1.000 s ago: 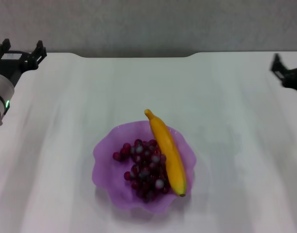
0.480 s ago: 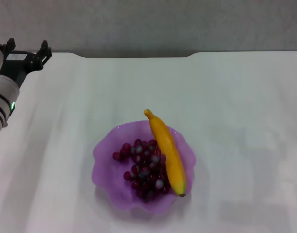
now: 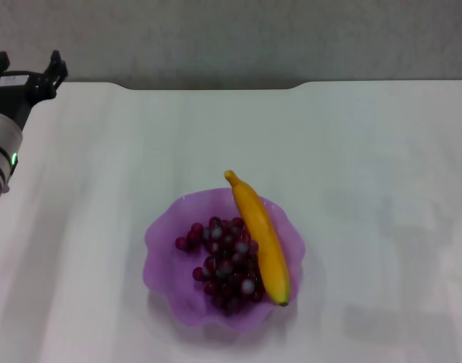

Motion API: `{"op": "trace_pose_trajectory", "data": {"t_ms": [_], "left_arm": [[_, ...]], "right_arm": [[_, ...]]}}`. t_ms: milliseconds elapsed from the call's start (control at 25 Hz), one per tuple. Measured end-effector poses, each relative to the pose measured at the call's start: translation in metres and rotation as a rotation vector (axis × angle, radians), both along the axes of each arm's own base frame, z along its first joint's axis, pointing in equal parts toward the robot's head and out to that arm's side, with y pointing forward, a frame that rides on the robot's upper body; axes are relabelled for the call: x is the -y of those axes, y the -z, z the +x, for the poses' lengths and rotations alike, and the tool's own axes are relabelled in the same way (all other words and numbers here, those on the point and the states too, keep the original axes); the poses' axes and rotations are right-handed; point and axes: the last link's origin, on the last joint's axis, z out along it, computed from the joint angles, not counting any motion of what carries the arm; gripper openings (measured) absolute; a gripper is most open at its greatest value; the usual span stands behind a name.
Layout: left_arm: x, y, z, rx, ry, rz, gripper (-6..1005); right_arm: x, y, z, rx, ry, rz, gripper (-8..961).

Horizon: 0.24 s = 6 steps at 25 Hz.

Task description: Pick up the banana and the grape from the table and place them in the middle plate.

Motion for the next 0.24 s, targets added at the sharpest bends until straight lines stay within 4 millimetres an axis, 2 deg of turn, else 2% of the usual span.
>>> {"op": "trace_pose_trajectory", "data": {"t_ms": [240], "left_arm": [[0.0018, -0.0036, -0.0104, -0.008, -0.033, 0.006, 889]], "right_arm": [[-0.0007, 0.0012, -0.0021, 0.034, 0.005, 0.002, 897]]}}
